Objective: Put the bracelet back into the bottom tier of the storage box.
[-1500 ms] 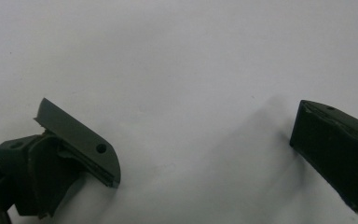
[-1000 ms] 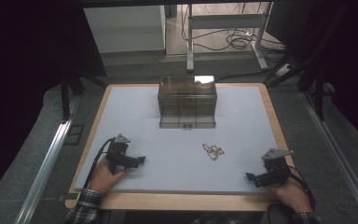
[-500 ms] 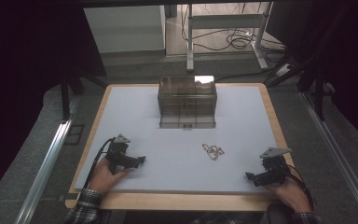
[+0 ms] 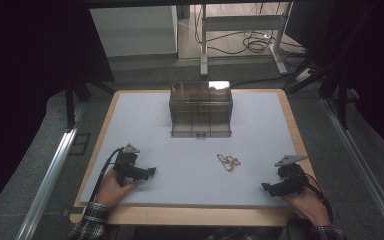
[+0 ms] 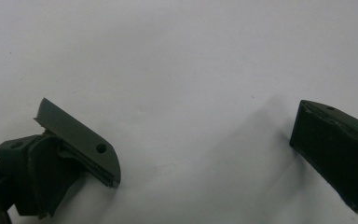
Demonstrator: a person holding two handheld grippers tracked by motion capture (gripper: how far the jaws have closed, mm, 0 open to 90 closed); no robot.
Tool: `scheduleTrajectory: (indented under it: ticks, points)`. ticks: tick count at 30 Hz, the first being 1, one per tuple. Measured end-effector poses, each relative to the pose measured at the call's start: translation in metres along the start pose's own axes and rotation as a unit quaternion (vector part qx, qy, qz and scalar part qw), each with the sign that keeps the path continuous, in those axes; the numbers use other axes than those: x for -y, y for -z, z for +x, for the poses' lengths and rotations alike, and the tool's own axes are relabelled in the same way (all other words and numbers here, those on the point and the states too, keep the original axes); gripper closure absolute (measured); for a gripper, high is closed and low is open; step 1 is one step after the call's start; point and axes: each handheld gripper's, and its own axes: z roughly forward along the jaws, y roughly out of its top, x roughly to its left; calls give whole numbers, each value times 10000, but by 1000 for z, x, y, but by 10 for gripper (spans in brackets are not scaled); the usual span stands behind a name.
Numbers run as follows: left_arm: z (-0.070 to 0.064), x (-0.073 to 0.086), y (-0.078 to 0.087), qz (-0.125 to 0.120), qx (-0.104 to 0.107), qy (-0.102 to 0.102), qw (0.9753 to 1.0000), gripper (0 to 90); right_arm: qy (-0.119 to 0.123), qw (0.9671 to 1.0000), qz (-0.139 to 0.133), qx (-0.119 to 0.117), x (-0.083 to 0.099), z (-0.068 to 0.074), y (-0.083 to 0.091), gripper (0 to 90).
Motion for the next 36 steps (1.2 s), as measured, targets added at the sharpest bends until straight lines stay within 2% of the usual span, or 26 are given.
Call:
scheduleTrajectory:
  ticks: [6, 9, 17, 23, 32, 36]
  points:
    - [0, 0, 0, 0, 0, -1, 10000, 0, -214, 9997, 71, -85, -10, 3, 1, 106]
    - [0, 0, 0, 0, 0, 0, 10000, 0, -229, 9996, 84, -125, -14, 5, 1, 113]
    - [0, 0, 0, -1, -1, 0, 10000, 0, -101, 9996, 187, -211, -25, 10, -4, 165]
    - [0, 0, 0, -3, -1, 1, 10000, 0, -69, 9991, 175, -392, -36, 12, -9, 186]
    - [0, 0, 0, -3, -1, -2, 10000, 0, 3, 9990, 230, -375, -48, 13, -13, 195]
    - [0, 0, 0, -2, -2, -4, 10000, 0, 112, 9987, 336, -376, -54, 14, -16, 207]
